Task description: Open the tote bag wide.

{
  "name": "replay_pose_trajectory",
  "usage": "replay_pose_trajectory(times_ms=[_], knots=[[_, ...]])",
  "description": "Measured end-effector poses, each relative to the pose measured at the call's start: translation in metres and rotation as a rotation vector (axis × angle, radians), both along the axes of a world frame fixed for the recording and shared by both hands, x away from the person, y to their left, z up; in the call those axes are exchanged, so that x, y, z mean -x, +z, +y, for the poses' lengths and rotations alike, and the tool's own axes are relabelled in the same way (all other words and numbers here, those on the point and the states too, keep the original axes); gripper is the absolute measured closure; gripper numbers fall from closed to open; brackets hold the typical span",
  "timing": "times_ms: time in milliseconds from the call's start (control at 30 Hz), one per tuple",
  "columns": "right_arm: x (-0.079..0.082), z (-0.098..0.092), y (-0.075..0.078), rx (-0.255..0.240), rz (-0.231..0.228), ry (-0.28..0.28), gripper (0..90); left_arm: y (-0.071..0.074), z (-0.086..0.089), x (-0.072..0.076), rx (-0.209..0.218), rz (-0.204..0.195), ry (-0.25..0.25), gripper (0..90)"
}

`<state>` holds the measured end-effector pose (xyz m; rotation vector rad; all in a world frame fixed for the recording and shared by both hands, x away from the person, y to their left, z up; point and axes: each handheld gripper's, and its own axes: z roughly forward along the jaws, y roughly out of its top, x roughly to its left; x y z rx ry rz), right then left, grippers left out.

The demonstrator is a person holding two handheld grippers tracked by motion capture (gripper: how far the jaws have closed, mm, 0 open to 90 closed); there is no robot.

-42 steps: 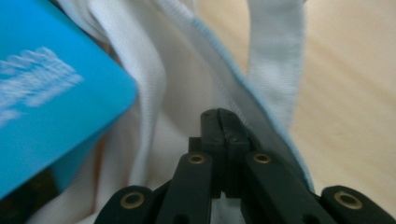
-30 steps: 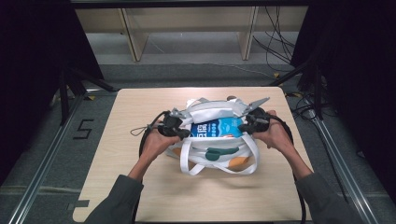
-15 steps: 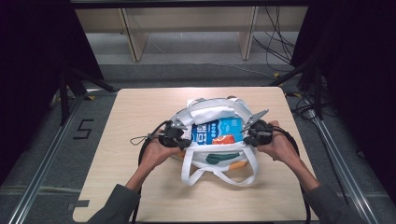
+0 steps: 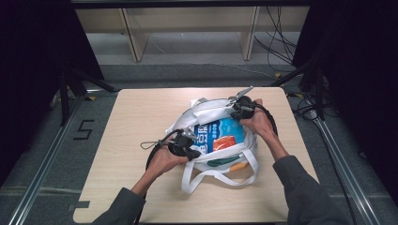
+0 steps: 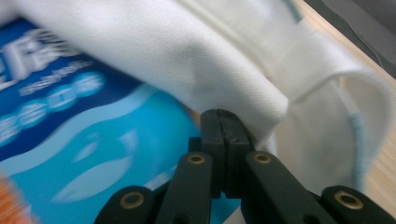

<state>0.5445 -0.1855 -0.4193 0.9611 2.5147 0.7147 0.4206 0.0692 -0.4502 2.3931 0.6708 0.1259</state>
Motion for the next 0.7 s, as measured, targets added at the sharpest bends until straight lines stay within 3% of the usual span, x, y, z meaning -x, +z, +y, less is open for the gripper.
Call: replay_pose_trajectory(times_ms=[100, 167, 200, 233, 267, 300, 367, 400, 433, 533, 567, 667, 700], knots=[[-0.009, 0.000, -0.008, 0.019, 0.020, -0.031, 90.0, -0.003, -0.004, 0.005, 0.016, 0.000, 0.009, 89.4], [-0.016, 0.000, -0.016, 0.041, 0.028, -0.059, 90.0, -0.004, -0.006, 0.008, -0.020, -0.006, -0.015, 89.4], [-0.019, 0.000, -0.020, 0.046, 0.033, -0.067, 90.0, -0.004, -0.009, 0.010, -0.002, -0.009, 0.011, 89.4], [-0.020, 0.002, -0.022, 0.043, 0.040, -0.076, 90.0, 0.000, -0.008, 0.008, -0.033, -0.017, -0.016, 89.4], [-0.019, 0.003, -0.021, 0.051, 0.052, -0.082, 90.0, 0.002, -0.009, 0.008, -0.013, -0.018, 0.009, 89.2], [-0.017, 0.001, -0.015, 0.037, 0.027, -0.056, 90.0, 0.013, -0.005, 0.001, -0.015, -0.038, 0.006, 88.1], [-0.014, -0.001, -0.010, 0.027, 0.026, -0.060, 90.0, 0.017, -0.004, -0.003, 0.002, -0.051, 0.030, 87.8], [-0.009, -0.003, 0.000, 0.006, 0.008, -0.044, 90.0, 0.026, -0.003, -0.014, 0.023, -0.073, 0.059, 87.8], [-0.005, -0.003, 0.005, -0.006, 0.008, -0.044, 90.0, 0.028, -0.004, -0.020, 0.040, -0.073, 0.092, 87.6], [0.002, -0.005, 0.013, -0.051, -0.010, -0.036, 90.0, 0.030, -0.006, -0.033, 0.041, -0.076, 0.138, 87.1], [0.006, -0.006, 0.016, -0.059, -0.006, -0.022, 90.0, 0.030, -0.007, -0.042, 0.007, -0.089, 0.151, 86.9], [0.019, -0.008, 0.015, -0.054, -0.020, 0.026, 90.0, 0.022, -0.008, -0.061, -0.035, -0.100, 0.221, 86.8], [0.019, -0.008, 0.015, -0.054, -0.020, 0.026, 90.0, 0.022, -0.008, -0.061, -0.035, -0.100, 0.221, 87.6]])
